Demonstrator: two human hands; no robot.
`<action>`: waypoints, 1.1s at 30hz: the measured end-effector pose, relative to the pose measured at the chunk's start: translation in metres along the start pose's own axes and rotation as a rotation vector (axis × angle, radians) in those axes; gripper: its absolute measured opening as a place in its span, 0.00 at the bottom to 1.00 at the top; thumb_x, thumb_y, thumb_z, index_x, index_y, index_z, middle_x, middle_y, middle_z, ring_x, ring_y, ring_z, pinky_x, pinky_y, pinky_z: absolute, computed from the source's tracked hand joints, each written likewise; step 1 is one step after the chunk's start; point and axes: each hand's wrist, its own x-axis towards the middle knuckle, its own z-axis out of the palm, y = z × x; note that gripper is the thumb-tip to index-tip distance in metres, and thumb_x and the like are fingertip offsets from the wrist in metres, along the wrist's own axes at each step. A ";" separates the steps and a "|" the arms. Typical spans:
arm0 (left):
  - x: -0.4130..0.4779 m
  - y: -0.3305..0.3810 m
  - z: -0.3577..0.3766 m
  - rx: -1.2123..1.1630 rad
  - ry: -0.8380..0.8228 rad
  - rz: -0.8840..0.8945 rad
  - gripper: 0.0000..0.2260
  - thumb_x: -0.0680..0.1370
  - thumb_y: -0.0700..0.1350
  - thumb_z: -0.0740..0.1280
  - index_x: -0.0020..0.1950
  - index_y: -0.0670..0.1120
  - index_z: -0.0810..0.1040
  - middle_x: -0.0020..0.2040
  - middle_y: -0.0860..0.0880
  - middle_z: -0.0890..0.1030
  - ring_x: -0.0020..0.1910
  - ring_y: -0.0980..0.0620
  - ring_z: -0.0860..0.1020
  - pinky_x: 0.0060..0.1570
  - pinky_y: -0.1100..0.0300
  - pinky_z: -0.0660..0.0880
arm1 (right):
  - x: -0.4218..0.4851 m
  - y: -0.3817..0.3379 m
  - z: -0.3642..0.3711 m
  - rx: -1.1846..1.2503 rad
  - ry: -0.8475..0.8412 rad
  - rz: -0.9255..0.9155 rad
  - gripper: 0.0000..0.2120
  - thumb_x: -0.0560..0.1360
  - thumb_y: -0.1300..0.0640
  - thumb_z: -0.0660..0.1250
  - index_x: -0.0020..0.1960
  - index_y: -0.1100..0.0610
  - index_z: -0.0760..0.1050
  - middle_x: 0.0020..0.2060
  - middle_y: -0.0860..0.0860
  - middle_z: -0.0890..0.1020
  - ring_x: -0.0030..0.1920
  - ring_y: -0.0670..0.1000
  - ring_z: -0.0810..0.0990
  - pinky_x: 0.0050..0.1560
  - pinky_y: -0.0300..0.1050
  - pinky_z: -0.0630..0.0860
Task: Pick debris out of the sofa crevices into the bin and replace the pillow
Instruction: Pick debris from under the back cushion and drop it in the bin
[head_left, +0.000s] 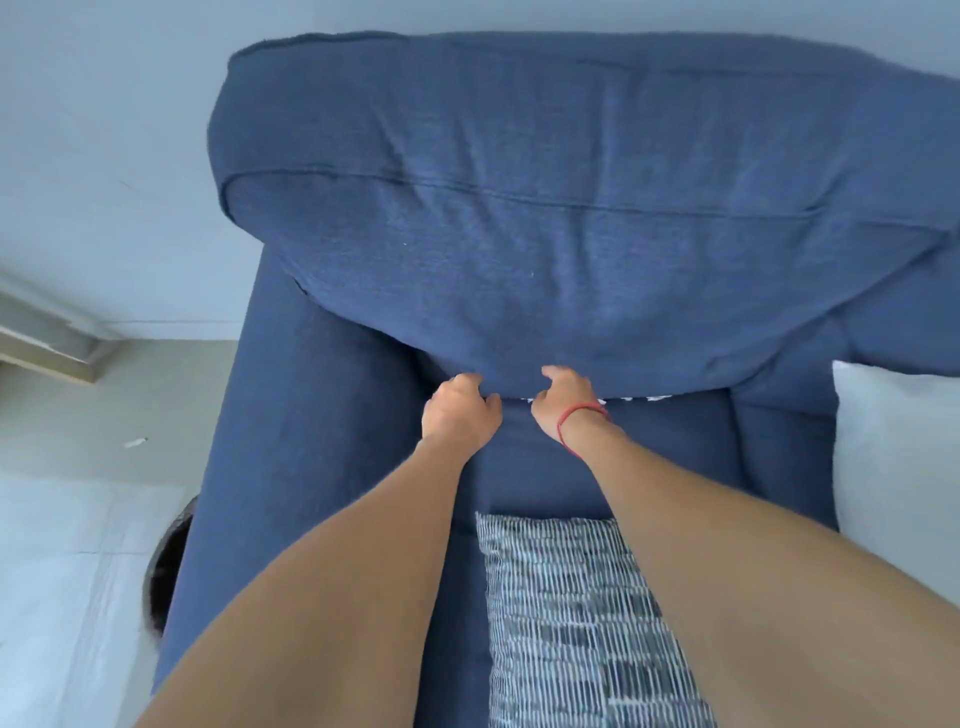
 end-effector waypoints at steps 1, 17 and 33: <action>0.004 0.003 0.009 0.008 -0.020 -0.002 0.08 0.76 0.45 0.61 0.43 0.41 0.74 0.36 0.48 0.77 0.40 0.43 0.76 0.44 0.53 0.76 | 0.005 0.009 -0.001 0.009 -0.006 0.020 0.20 0.76 0.64 0.58 0.67 0.62 0.70 0.66 0.58 0.74 0.61 0.61 0.76 0.62 0.54 0.74; 0.103 -0.024 0.145 0.186 -0.428 0.118 0.33 0.76 0.45 0.65 0.77 0.56 0.54 0.80 0.52 0.49 0.76 0.48 0.60 0.68 0.52 0.69 | 0.114 0.104 0.058 -0.180 -0.290 0.036 0.39 0.73 0.72 0.57 0.78 0.49 0.51 0.78 0.46 0.44 0.73 0.57 0.64 0.70 0.52 0.68; 0.136 -0.010 0.159 0.487 -0.479 0.090 0.26 0.77 0.45 0.65 0.74 0.46 0.63 0.69 0.43 0.71 0.68 0.45 0.70 0.66 0.56 0.69 | 0.152 0.104 0.058 -0.391 -0.310 0.051 0.32 0.74 0.64 0.62 0.76 0.53 0.58 0.73 0.54 0.66 0.73 0.55 0.63 0.71 0.44 0.63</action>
